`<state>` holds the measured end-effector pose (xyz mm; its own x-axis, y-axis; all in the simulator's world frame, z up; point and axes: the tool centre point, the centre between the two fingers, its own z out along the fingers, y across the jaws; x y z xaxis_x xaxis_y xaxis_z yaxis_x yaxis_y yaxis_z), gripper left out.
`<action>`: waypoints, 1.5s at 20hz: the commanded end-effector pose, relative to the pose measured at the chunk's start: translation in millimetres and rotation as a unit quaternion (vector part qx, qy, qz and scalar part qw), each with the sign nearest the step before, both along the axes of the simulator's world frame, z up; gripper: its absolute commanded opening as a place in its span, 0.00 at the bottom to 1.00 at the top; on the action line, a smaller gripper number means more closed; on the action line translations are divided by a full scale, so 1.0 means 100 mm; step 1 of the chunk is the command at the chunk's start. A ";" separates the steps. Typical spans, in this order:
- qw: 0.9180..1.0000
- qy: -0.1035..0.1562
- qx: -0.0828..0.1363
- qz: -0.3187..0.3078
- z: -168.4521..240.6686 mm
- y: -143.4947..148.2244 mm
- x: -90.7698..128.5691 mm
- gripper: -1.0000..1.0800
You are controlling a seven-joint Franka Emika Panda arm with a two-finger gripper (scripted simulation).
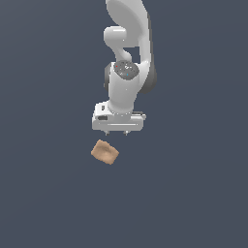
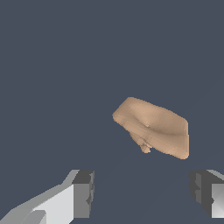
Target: Pick up the object and move it to a goal position.
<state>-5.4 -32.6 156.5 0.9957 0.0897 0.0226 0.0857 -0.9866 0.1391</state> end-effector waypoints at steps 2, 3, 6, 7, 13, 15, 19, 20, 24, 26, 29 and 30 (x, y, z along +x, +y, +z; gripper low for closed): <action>0.999 -0.001 -0.031 0.034 -0.05 -0.10 0.01 0.81; 0.998 -0.002 -0.040 0.044 -0.06 -0.13 0.02 0.81; 0.995 -0.002 -0.067 0.075 -0.10 -0.21 0.03 0.81; 0.993 -0.002 -0.076 0.086 -0.12 -0.23 0.04 0.81; 0.980 -0.001 -0.127 0.152 -0.19 -0.37 0.06 0.81; 0.974 0.000 -0.143 0.174 -0.21 -0.41 0.07 0.81; 0.960 0.003 -0.173 0.219 -0.26 -0.48 0.08 0.81; 0.956 0.004 -0.180 0.230 -0.27 -0.49 0.08 0.81; 0.938 0.009 -0.207 0.276 -0.32 -0.54 0.09 0.81; 0.928 0.012 -0.220 0.299 -0.34 -0.57 0.09 0.81; 0.912 0.016 -0.239 0.334 -0.38 -0.60 0.09 0.81; 0.906 0.018 -0.244 0.346 -0.39 -0.61 0.09 0.81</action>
